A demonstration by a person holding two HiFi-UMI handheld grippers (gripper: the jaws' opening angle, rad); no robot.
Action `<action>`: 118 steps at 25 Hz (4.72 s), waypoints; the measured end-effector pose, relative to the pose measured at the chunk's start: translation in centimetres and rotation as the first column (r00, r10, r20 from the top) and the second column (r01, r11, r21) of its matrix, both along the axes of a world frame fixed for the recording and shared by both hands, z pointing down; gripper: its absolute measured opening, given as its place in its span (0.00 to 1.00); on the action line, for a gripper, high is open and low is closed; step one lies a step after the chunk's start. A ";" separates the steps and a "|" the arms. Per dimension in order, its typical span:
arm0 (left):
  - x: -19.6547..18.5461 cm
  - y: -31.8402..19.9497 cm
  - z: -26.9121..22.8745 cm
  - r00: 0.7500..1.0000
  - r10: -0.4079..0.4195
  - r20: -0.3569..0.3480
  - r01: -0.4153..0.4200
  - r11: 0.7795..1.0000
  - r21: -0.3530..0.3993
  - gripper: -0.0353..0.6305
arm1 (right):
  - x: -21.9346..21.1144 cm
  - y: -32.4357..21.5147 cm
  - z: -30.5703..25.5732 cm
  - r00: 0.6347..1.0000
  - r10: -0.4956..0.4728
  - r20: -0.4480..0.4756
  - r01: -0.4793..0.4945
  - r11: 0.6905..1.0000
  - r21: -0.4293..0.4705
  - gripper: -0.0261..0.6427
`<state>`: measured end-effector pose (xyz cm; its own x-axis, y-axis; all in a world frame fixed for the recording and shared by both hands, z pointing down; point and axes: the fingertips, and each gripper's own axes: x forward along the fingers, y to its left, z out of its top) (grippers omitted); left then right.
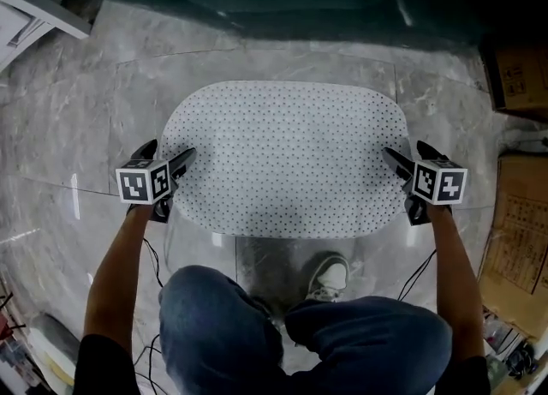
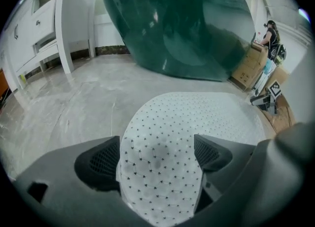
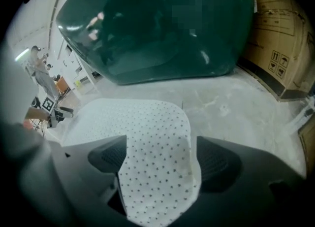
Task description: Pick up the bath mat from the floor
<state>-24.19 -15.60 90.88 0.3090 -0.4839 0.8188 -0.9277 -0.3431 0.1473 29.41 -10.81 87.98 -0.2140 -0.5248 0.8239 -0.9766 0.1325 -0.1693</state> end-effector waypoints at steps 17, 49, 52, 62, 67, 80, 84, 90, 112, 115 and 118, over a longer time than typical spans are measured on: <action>-1.6 -0.9 3.0 0.998 0.022 0.063 -0.023 1.000 0.006 0.77 | 0.9 1.5 5.2 0.994 -0.017 -0.112 0.006 0.995 -0.101 0.72; 2.8 0.9 2.4 0.997 0.080 0.004 -0.080 0.994 -0.079 0.12 | -2.6 2.1 4.7 0.995 -0.081 -0.053 0.074 0.989 -0.127 0.08; 2.8 1.1 2.2 0.998 0.059 -0.005 -0.059 0.995 -0.084 0.11 | -2.7 2.1 4.4 0.997 -0.074 -0.033 0.069 0.991 -0.114 0.08; 3.9 1.7 -2.4 0.997 -0.004 -0.072 -0.001 0.997 -0.071 0.10 | -3.8 2.6 0.1 0.999 -0.048 0.014 0.049 0.996 -0.078 0.08; 5.3 2.6 -6.8 0.994 -0.024 -0.102 0.016 0.997 -0.075 0.10 | -5.0 3.2 -3.9 0.997 -0.057 0.053 0.062 0.995 -0.081 0.08; 8.0 3.0 -23.3 0.989 0.005 -0.150 -0.009 1.000 -0.027 0.09 | -6.0 4.3 -18.9 0.996 -0.047 0.072 0.052 0.997 -0.058 0.08; 7.8 3.2 -29.8 0.988 0.003 -0.155 -0.004 1.000 -0.005 0.09 | -6.5 4.1 -25.8 0.996 -0.049 0.074 0.051 0.999 -0.018 0.08; 7.7 4.1 -39.5 0.987 0.013 -0.158 -0.007 0.999 0.036 0.09 | -6.9 4.6 -35.4 0.996 -0.063 0.070 0.061 0.998 0.029 0.08; 6.3 5.4 -74.3 0.967 0.031 -0.253 0.049 0.951 0.305 0.09 | -7.6 6.9 -72.2 1.000 0.001 0.015 -0.006 0.937 0.350 0.08; 6.4 5.2 -78.4 0.965 0.058 -0.256 0.038 0.935 0.354 0.09 | -7.6 7.0 -76.7 1.000 0.006 -0.016 0.001 0.915 0.404 0.08; 6.8 5.2 -82.2 0.963 0.081 -0.258 0.029 0.917 0.398 0.09 | -7.7 7.3 -80.5 0.999 0.022 -0.029 -0.006 0.888 0.459 0.08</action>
